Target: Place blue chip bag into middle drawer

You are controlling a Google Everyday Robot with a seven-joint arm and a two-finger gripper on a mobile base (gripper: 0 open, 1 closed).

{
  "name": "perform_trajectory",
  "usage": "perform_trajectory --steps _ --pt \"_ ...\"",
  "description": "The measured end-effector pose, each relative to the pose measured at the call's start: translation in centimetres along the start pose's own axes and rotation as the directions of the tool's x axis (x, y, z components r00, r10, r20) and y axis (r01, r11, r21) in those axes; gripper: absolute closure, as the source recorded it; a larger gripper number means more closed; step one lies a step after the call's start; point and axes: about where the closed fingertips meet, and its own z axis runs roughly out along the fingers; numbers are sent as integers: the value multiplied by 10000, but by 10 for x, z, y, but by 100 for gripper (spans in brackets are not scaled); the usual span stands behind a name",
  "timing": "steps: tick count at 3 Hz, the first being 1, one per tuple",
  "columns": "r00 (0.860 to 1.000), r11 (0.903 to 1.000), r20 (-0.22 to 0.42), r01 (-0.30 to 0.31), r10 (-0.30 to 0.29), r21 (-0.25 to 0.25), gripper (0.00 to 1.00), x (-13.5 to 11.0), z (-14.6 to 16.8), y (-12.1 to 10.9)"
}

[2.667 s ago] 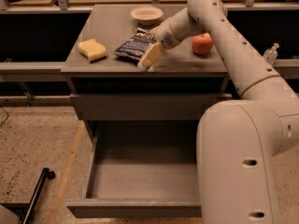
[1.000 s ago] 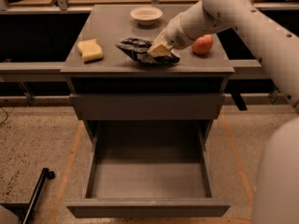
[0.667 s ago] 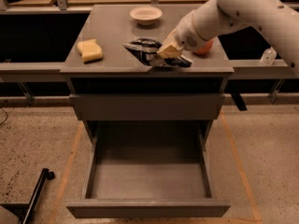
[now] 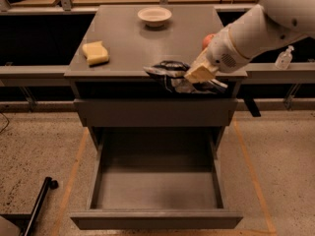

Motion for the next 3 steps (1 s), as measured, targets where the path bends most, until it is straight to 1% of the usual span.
perform_trajectory --steps 1,2,3 --pt "9913 9881 -1119 -837 694 -1288 100 45 12 48" --pt "9738 9481 -1724 -1895 1482 -2554 100 86 42 88" --pt "9712 9420 -1830 -1992 1529 -2701 100 91 46 93"
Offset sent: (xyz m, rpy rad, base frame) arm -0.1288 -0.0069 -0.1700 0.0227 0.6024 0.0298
